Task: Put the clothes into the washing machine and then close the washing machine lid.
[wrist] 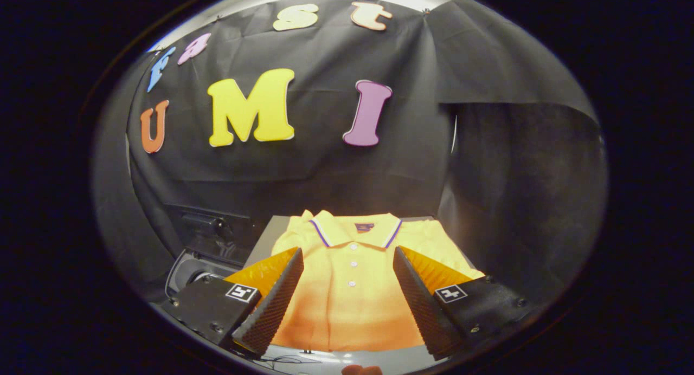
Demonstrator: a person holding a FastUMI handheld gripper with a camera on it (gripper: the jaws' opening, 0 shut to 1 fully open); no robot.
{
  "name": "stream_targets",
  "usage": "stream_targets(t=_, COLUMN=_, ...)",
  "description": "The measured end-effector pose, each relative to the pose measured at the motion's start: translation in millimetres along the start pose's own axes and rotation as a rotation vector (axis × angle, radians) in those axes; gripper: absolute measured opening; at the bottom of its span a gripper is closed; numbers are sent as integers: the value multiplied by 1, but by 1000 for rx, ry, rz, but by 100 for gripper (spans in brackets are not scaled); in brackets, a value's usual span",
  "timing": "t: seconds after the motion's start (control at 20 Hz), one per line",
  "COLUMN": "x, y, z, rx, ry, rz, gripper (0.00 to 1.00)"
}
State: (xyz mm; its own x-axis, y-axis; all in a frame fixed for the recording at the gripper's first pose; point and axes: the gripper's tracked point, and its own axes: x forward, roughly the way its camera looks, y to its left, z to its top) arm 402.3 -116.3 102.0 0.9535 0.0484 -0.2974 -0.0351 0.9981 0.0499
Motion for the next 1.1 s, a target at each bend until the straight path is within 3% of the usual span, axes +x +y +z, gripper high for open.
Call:
stream_targets(t=0.5, x=64, y=-2, z=-41, rx=-31, ry=243, rz=5, gripper=100)
stream_targets(t=0.7, x=69, y=0, z=-52, rx=11, ry=316, rz=32, gripper=100)
stream_targets(t=1.05, x=73, y=2, z=-49, rx=-25, ry=455, rz=55, gripper=99)
stream_targets(t=1.1, x=73, y=0, z=-48, rx=-16, ry=440, rz=53, gripper=72)
